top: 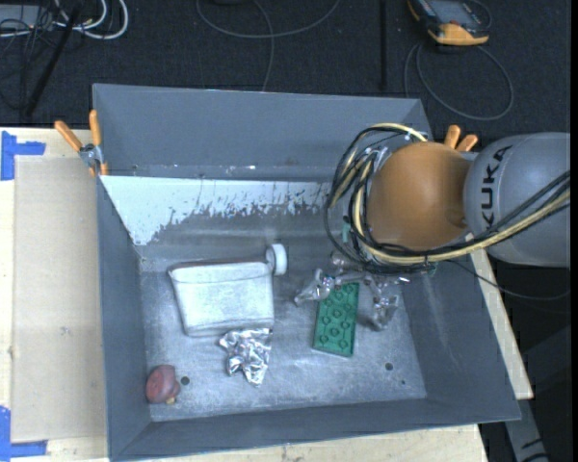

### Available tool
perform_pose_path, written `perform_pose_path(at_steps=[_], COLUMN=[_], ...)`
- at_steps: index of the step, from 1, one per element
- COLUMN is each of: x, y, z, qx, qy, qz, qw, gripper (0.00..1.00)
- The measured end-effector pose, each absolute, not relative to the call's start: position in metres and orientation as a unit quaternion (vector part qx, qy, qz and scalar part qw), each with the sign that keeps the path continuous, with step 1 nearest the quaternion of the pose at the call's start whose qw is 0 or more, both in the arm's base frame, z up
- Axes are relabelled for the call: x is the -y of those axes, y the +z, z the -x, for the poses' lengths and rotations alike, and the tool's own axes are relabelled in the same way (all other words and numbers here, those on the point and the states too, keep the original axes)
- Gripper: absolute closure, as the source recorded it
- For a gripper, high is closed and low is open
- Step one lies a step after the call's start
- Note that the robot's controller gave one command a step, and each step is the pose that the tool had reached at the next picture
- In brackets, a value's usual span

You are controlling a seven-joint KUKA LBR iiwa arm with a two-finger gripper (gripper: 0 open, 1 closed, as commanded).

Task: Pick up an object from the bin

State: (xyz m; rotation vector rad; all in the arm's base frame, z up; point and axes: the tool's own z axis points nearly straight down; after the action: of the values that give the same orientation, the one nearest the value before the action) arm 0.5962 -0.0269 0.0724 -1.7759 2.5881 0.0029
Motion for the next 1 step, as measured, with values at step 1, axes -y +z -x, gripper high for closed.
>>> perform_pose_path(at_steps=[1], x=[0.0265], y=[0.0763], z=[-0.5988], qx=[-0.825], qy=[-0.001], qz=[0.565], qw=[0.004], gripper=[1.00])
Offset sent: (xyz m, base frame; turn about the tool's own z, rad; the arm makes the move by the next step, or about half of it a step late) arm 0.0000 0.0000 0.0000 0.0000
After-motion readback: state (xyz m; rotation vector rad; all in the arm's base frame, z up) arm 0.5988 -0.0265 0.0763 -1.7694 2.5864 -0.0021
